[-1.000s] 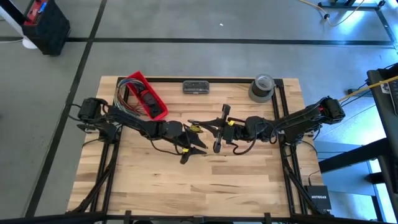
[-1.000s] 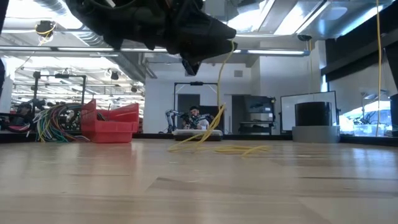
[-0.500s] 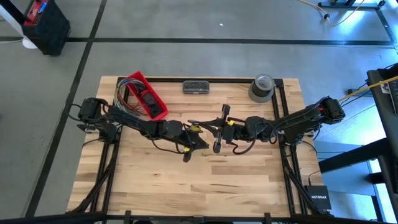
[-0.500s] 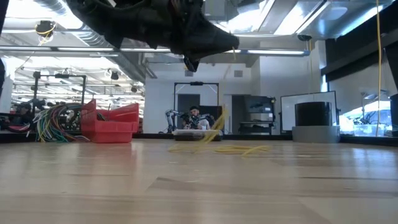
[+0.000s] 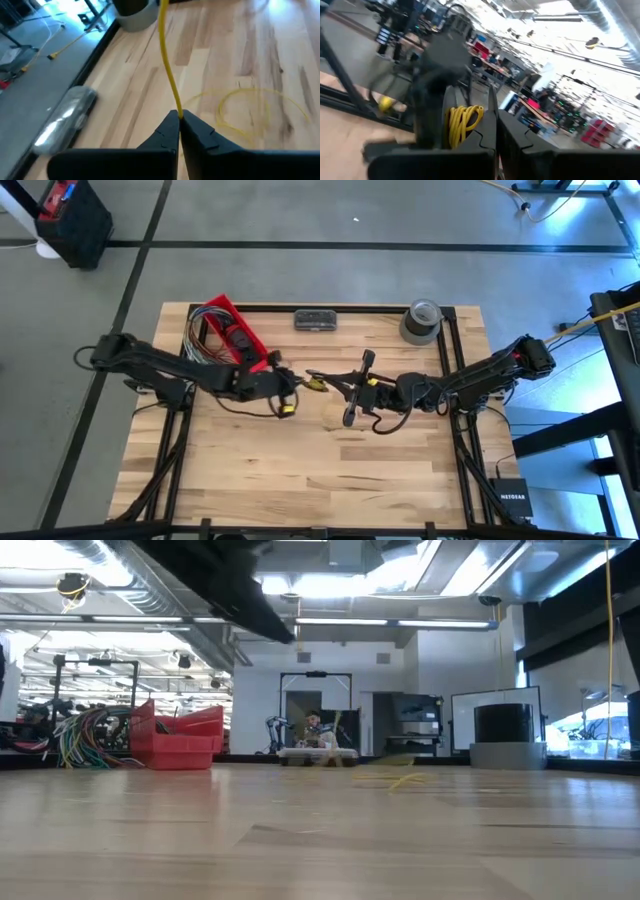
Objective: Coil cords
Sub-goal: Coil the yellow wire on the spool
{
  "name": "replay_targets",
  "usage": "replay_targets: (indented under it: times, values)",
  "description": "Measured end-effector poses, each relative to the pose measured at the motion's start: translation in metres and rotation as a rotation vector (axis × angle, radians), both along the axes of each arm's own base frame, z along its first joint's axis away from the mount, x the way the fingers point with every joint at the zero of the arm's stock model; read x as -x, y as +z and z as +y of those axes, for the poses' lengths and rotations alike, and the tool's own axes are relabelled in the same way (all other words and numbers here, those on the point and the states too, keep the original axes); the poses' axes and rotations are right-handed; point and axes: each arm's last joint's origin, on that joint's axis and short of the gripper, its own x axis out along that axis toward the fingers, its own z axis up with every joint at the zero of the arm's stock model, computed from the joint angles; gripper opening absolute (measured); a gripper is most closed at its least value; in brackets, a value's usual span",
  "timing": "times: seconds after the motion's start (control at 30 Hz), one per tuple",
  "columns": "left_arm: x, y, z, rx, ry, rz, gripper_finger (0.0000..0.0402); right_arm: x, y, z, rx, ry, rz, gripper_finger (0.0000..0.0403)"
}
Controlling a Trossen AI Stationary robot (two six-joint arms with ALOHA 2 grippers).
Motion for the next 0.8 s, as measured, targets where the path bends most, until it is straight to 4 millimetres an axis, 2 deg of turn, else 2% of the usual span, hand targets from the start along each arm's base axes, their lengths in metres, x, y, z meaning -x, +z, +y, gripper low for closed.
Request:
replay_targets:
  times: [0.2,0.33,0.57,0.8]
  values:
    - [0.031,0.021,-0.008,0.000,0.026,0.011,0.0002,-0.001,-0.004,-0.001,0.014,-0.027,0.048,0.0005]
    - [0.043,0.031,-0.013,0.015,0.021,-0.025,0.0003,-0.001,-0.010,-0.002,0.052,-0.031,0.115,0.0005]
    - [0.045,0.042,-0.025,0.046,-0.039,-0.113,0.0006,-0.004,-0.023,-0.012,0.078,-0.012,0.245,0.0005]
    - [0.044,0.046,-0.031,0.078,-0.085,-0.160,0.0004,-0.013,-0.034,-0.031,0.039,-0.098,0.276,0.0005]
